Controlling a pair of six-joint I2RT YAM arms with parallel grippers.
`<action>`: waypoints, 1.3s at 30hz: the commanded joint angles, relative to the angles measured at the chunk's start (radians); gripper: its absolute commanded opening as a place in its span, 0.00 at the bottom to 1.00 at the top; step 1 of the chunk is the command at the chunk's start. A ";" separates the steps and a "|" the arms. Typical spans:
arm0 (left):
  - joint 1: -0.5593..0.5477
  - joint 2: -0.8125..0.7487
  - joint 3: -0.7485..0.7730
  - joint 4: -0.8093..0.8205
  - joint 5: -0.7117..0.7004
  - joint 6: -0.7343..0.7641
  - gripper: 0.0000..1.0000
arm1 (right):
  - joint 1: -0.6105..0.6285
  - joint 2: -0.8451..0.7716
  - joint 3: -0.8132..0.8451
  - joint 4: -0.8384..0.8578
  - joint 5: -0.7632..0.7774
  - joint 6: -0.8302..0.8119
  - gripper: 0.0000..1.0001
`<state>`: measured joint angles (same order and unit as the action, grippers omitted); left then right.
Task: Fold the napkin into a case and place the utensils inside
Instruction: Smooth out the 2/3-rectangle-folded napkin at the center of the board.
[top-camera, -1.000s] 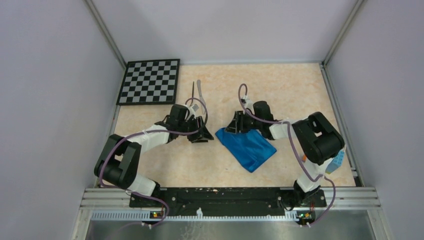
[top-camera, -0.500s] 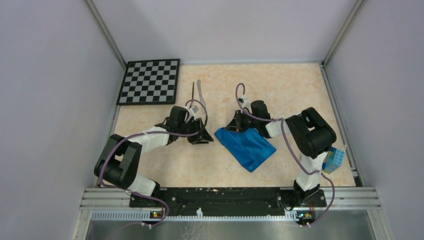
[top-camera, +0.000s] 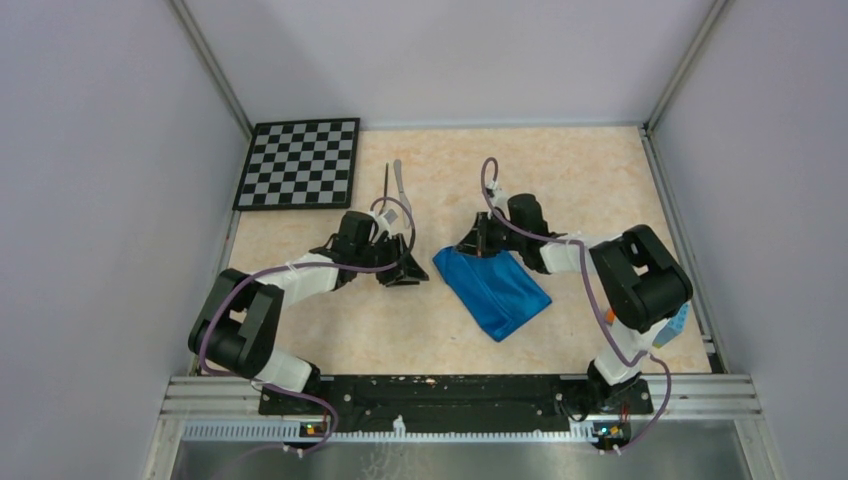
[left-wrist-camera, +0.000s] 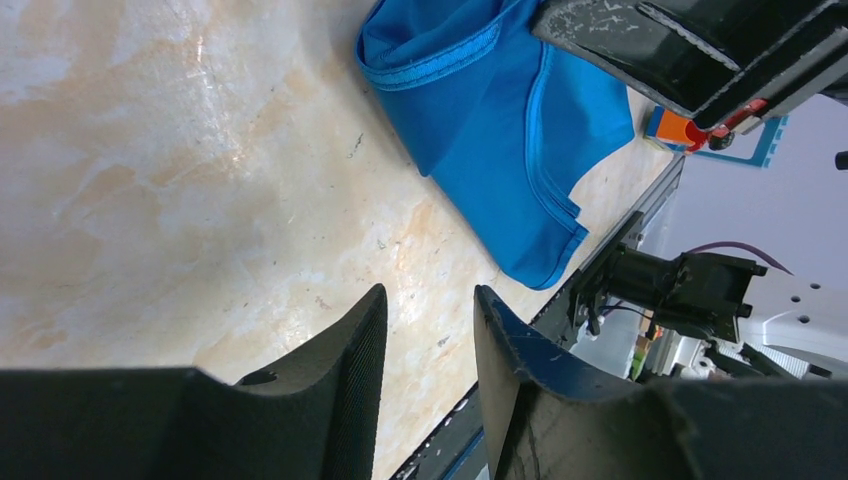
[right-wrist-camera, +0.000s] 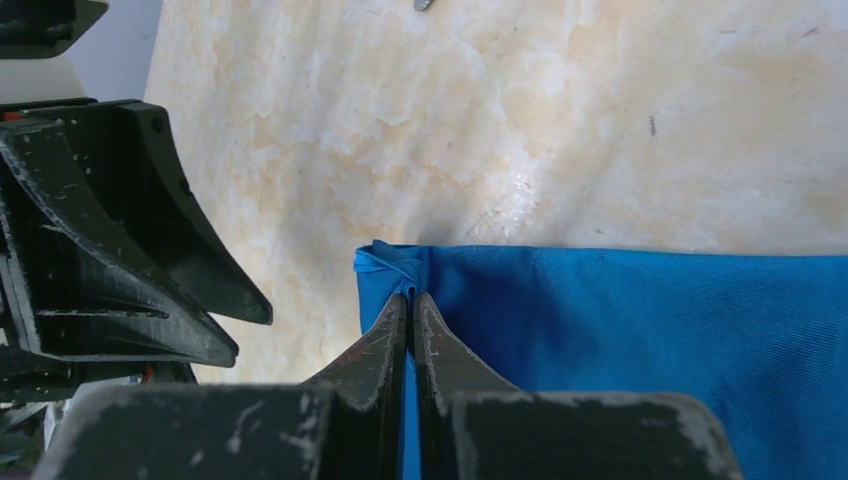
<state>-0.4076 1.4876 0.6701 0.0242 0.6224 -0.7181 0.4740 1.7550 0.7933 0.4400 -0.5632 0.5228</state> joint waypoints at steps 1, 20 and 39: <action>-0.005 -0.004 0.018 0.059 0.037 -0.016 0.42 | -0.025 0.013 0.028 -0.002 0.029 -0.022 0.00; -0.059 0.210 0.146 0.283 0.096 -0.151 0.37 | -0.043 0.086 0.040 -0.044 0.191 -0.061 0.00; -0.059 0.481 0.316 0.415 0.098 -0.191 0.19 | -0.058 0.108 0.032 -0.032 0.158 -0.059 0.00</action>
<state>-0.4656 1.9327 0.9398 0.3592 0.7105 -0.9138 0.4301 1.8389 0.8074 0.4049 -0.3977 0.4892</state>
